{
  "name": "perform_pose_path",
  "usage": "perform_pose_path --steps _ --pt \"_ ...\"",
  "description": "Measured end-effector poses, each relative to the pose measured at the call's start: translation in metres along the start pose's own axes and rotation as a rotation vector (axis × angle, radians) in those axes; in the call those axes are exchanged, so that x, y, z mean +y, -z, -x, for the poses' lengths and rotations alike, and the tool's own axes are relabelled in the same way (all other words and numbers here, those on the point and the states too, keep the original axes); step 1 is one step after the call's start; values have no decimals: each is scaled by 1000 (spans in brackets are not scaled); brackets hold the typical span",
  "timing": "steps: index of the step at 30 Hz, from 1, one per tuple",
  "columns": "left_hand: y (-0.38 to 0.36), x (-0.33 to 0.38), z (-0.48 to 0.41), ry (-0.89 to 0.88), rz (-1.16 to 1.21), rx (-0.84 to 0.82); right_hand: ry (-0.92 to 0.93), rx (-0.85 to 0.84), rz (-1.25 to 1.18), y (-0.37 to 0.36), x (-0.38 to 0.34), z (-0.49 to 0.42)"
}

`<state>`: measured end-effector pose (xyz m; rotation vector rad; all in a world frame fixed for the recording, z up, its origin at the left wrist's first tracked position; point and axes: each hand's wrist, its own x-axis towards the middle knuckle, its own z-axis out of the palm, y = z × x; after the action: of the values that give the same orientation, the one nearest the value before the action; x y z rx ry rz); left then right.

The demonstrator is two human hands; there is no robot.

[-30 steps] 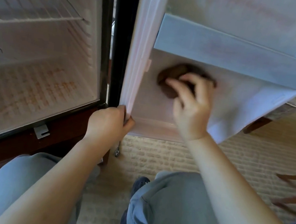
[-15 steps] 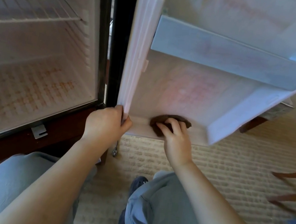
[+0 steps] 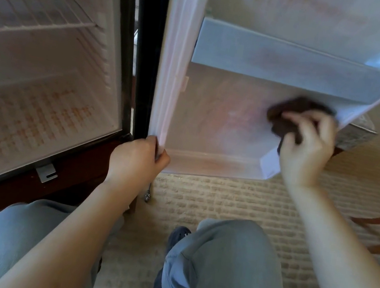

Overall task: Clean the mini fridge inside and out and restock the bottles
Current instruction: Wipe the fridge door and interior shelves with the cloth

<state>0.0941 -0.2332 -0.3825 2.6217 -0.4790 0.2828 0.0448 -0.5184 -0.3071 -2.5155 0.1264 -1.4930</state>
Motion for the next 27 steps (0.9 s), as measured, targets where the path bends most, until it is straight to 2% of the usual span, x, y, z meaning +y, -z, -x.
perform_pose_path --steps 2,4,6,9,11,14,17,19,21,23,25,27 --pt "0 0 0 10 -11 0 -90 149 -56 -2 -15 -22" --pt "1 1 0 16 -15 0 -146 164 -79 -15 -29 -13" --pt "0 2 0 15 -10 8 -109 -21 -161 -35 -36 24" --pt "-2 4 -1 27 -1 8 -44 -436 -200 -58 -37 87" --pt "-3 4 -1 29 4 8 -38 -528 -188 -64 -37 104" --pt "0 1 1 16 17 11 -4 -416 -213 -57 -49 85" --pt "3 -2 2 0 26 0 61 -156 -249 -42 -68 39" --pt "5 -3 3 2 20 -11 28 34 -269 -34 -79 8" --pt "7 -4 4 12 20 -25 20 124 -239 -35 -88 -6" --pt "9 -5 5 17 25 -25 132 36 -171 -43 -95 11" --pt "11 -6 5 14 24 -28 322 -151 -84 -58 -91 50" --pt "12 -7 6 3 30 -29 422 -367 -10 -67 -78 92"
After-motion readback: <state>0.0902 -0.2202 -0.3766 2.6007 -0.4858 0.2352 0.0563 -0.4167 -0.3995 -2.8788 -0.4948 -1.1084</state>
